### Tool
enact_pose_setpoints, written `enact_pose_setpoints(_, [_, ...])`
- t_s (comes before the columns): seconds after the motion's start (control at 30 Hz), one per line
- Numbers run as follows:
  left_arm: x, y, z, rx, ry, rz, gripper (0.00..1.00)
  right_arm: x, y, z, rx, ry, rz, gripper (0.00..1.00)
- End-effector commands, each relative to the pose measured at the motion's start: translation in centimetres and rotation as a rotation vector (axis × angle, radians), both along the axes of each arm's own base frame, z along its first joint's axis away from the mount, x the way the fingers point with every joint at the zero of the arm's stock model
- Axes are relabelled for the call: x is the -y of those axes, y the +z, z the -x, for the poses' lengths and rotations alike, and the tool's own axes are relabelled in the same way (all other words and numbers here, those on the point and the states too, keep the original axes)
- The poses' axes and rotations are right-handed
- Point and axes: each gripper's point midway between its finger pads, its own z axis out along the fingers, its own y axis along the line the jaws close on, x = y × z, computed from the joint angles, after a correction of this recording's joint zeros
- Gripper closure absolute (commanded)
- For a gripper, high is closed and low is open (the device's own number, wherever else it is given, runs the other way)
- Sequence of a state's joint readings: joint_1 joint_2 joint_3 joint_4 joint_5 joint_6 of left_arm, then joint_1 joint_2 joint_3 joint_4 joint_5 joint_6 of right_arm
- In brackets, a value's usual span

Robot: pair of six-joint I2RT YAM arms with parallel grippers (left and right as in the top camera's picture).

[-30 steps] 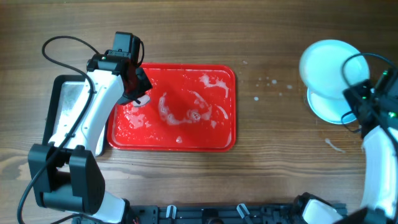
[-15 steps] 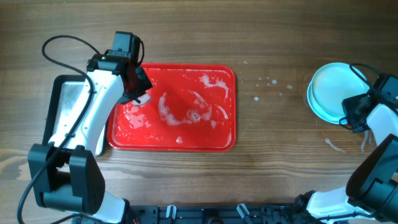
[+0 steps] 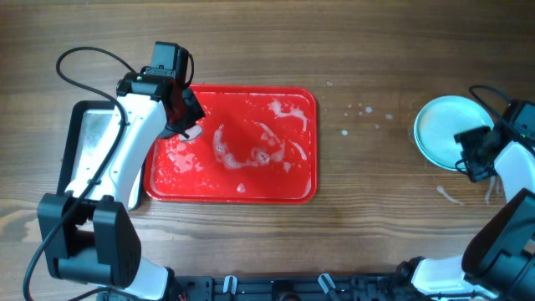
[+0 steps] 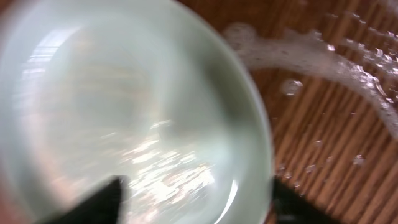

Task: Clean dirty plates on tray and stack at the side
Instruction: 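Carry the plate right and place it on the plate stack, then drop the pink sponge into the metal basin with the left gripper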

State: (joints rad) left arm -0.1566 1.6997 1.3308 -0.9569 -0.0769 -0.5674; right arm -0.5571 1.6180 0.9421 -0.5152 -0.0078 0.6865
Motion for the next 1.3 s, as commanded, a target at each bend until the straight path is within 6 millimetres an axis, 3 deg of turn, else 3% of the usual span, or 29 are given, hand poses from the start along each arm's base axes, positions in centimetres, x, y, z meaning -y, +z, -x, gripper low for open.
enact_pose_setpoints(0.0, [0.0,0.8,-0.3,0.027,0.019,0.013,0.96,-0.8,5.2,-2.4,0.166,0.114,0.021,0.11])
enact_pose_setpoints(0.13, [0.0,0.8,-0.3,0.027,0.017,0.013,0.96,-1.9,11.5,-3.5,0.328,0.24,0.121,0.09])
enact_pose_setpoints(0.2, [-0.1,0.9,-0.3,0.029,-0.012,0.004,0.96,-4.6,14.8,-4.2,0.444,0.359,0.123,0.07])
enact_pose_setpoints(0.27, [-1.2,1.0,0.0,0.016,-0.008,-0.019,0.96,-8.0,16.6,-4.2,0.493,0.469,0.105,0.01])
enact_pose_setpoints(0.4, [-5.3,0.6,1.3,-0.043,0.105,-0.024,0.96,-14.6,16.6,-3.7,0.467,0.668,0.063,0.01])
enact_pose_setpoints(0.47, [-9.0,0.6,1.8,-0.055,0.203,-0.037,0.96,-19.0,16.0,-3.8,0.452,0.794,0.026,0.0])
enact_pose_setpoints(0.63, [-14.9,0.3,3.1,-0.07,0.355,-0.036,0.94,-25.3,14.3,-4.3,0.405,0.946,0.02,0.01])
enact_pose_setpoints(0.67, [-15.7,0.1,3.4,-0.076,0.379,-0.034,0.89,-26.4,13.9,-4.4,0.397,0.976,0.023,0.01])
enact_pose_setpoints(0.73, [-16.6,-0.2,3.7,-0.085,0.408,-0.032,0.66,-27.7,13.5,-4.5,0.393,1.012,0.017,0.01])
enact_pose_setpoints(0.77, [-17.1,-0.3,3.8,-0.086,0.425,-0.031,0.42,-28.7,13.2,-4.4,0.388,1.038,0.01,0.01])
enact_pose_setpoints(0.83, [-17.1,-0.3,3.8,-0.081,0.429,-0.011,0.06,-28.9,13.2,-4.3,0.389,1.045,0.011,0.0])
enact_pose_setpoints(0.87, [-17.0,-0.3,3.7,-0.078,0.426,-0.001,0.0,-28.9,13.3,-4.4,0.391,1.045,0.012,0.01])
enact_pose_setpoints(1.07, [-16.8,0.9,3.6,-0.041,0.421,-0.006,0.0,-28.8,13.4,-4.0,0.388,1.055,0.017,0.0])
enact_pose_setpoints(1.27, [-16.0,6.8,4.1,0.138,0.398,0.002,0.0,-28.8,16.3,-3.2,0.473,1.08,0.055,0.0])
